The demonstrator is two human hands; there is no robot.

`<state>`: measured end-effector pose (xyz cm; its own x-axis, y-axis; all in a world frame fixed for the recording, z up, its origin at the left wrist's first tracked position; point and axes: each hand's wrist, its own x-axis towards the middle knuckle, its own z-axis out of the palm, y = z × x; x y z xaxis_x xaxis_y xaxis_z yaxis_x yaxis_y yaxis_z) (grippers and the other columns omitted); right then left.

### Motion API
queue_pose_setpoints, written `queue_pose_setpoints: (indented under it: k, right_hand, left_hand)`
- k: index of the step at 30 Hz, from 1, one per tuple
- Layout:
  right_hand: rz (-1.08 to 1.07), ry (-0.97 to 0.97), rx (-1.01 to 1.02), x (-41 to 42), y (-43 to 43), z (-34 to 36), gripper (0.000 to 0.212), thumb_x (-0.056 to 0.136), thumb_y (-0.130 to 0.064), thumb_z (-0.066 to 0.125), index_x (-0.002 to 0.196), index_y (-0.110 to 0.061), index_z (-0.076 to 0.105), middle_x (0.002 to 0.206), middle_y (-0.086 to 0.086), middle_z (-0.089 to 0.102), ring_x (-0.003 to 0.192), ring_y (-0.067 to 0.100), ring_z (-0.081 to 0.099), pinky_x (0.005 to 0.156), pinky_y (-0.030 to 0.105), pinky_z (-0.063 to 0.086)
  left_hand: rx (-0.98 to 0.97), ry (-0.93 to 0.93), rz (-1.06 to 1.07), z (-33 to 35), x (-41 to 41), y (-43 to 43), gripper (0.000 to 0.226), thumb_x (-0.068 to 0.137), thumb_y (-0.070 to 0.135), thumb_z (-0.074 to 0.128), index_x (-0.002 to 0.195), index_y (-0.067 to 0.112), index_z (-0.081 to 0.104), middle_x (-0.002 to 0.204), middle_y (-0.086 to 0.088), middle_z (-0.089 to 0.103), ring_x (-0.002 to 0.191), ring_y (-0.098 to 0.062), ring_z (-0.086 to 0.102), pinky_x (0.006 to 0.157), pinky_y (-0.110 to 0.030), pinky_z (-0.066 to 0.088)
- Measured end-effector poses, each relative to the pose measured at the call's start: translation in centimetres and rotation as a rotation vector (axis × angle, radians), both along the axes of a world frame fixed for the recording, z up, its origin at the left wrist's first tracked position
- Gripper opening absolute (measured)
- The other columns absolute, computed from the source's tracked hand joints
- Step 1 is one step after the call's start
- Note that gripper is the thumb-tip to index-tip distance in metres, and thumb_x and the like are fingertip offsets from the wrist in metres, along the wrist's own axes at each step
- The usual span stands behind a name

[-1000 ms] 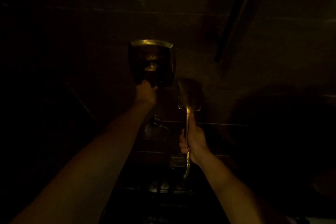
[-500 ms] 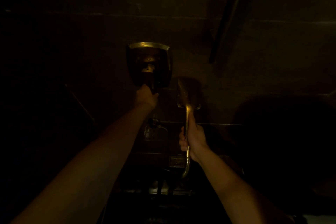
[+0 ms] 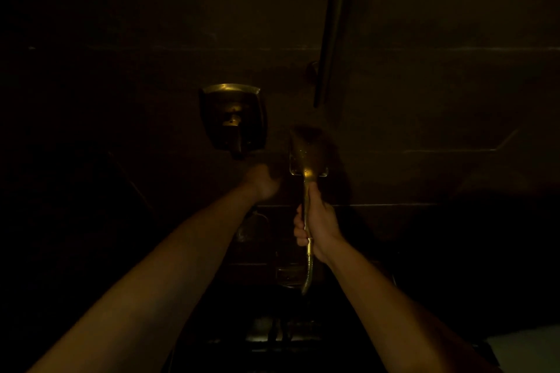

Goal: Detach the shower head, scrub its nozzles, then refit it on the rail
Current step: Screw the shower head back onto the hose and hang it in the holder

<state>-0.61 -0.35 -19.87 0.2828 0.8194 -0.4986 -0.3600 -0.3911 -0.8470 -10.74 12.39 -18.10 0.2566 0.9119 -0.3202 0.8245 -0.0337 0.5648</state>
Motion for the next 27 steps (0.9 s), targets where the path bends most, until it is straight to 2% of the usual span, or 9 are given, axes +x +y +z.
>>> queue_pose_setpoints:
  k: [5, 8, 10, 12, 17, 20, 23, 25, 27]
  right_hand:
    - [0.010, 0.027, 0.039, 0.2, -2.9, 1.8, 0.061, 0.091, -0.067, 0.038, 0.082, -0.008, 0.051, 0.051, 0.005, 0.045, 0.038, 0.016, 0.038, 0.043, 0.026, 0.031]
    - [-0.003, 0.042, 0.069, -0.1, -4.4, 3.2, 0.060, 0.095, -0.063, 0.036, 0.081, -0.007, 0.052, 0.053, 0.008, 0.046, 0.039, 0.019, 0.041, 0.045, 0.028, 0.035]
    - [-0.015, 0.059, 0.087, -0.4, -5.2, 4.4, 0.060, 0.095, -0.062, 0.035, 0.083, -0.006, 0.054, 0.054, 0.009, 0.049, 0.040, 0.020, 0.045, 0.045, 0.029, 0.039]
    - [-0.037, 0.048, 0.118, -0.7, -6.1, 5.6, 0.061, 0.096, -0.062, 0.035, 0.089, -0.006, 0.058, 0.056, 0.009, 0.053, 0.043, 0.021, 0.049, 0.048, 0.030, 0.043]
    - [-0.106, 0.102, 0.191, -1.7, -8.0, 10.0, 0.051, 0.100, -0.052, 0.036, 0.110, -0.008, 0.060, 0.067, 0.006, 0.056, 0.058, 0.018, 0.054, 0.057, 0.031, 0.047]
    - [-0.158, 0.180, 0.210, -1.5, -8.8, 12.7, 0.045, 0.101, -0.046, 0.038, 0.118, -0.010, 0.059, 0.076, 0.008, 0.056, 0.066, 0.020, 0.055, 0.058, 0.033, 0.051]
    - [-0.180, 0.244, 0.249, -0.8, -9.2, 14.5, 0.041, 0.101, -0.041, 0.042, 0.122, -0.009, 0.058, 0.087, 0.011, 0.059, 0.080, 0.024, 0.058, 0.078, 0.039, 0.052]
    - [-0.148, 0.268, 0.260, 0.0, -9.7, 15.3, 0.037, 0.100, -0.037, 0.045, 0.122, -0.010, 0.057, 0.096, 0.013, 0.060, 0.090, 0.027, 0.059, 0.090, 0.043, 0.051]
    - [-0.101, 0.290, 0.274, 0.8, -10.4, 16.2, 0.033, 0.100, -0.034, 0.047, 0.123, -0.011, 0.056, 0.101, 0.014, 0.060, 0.094, 0.027, 0.060, 0.089, 0.043, 0.051]
  left_hand:
    - [-0.079, 0.013, -0.120, 0.7, -0.2, -5.8, 0.025, 0.096, 0.011, 0.054, 0.117, 0.004, 0.065, 0.116, -0.014, 0.067, 0.107, -0.029, 0.064, 0.081, -0.032, 0.049]
    - [-0.176, -0.111, -0.167, 1.4, -0.5, -9.5, 0.021, 0.095, 0.001, 0.047, 0.101, 0.004, 0.067, 0.086, -0.011, 0.069, 0.072, -0.022, 0.066, 0.063, -0.029, 0.050]
    - [-0.278, -0.228, -0.157, 2.4, -0.7, -11.7, 0.025, 0.097, -0.002, 0.040, 0.084, 0.008, 0.059, 0.071, -0.006, 0.060, 0.061, -0.017, 0.060, 0.060, -0.031, 0.050]
    - [-0.335, -0.325, -0.146, 3.5, -1.0, -13.5, 0.027, 0.099, 0.000, 0.036, 0.082, 0.011, 0.054, 0.071, -0.006, 0.058, 0.060, -0.017, 0.061, 0.059, -0.031, 0.051]
    - [-0.469, -0.603, -0.082, 7.0, -2.9, -16.2, 0.017, 0.099, 0.006, 0.041, 0.101, 0.005, 0.058, 0.082, -0.012, 0.062, 0.072, -0.023, 0.064, 0.069, -0.035, 0.055]
    - [-0.478, -0.652, -0.103, 9.4, -3.5, -17.8, 0.018, 0.093, 0.002, 0.044, 0.096, 0.008, 0.061, 0.089, -0.012, 0.063, 0.086, -0.026, 0.065, 0.081, -0.039, 0.055]
    - [-0.418, -0.642, -0.081, 11.9, -3.5, -19.2, 0.014, 0.090, 0.002, 0.053, 0.099, 0.009, 0.062, 0.092, -0.010, 0.062, 0.094, -0.025, 0.062, 0.091, -0.042, 0.053]
    - [-0.324, -0.588, -0.067, 13.2, -3.3, -20.0, 0.015, 0.090, 0.007, 0.062, 0.105, 0.008, 0.061, 0.093, -0.007, 0.063, 0.090, -0.021, 0.062, 0.081, -0.037, 0.055]
    - [-0.204, -0.521, -0.059, 14.0, -2.6, -20.8, 0.029, 0.087, 0.014, 0.070, 0.114, 0.008, 0.061, 0.091, -0.004, 0.064, 0.082, -0.014, 0.063, 0.066, -0.030, 0.054]
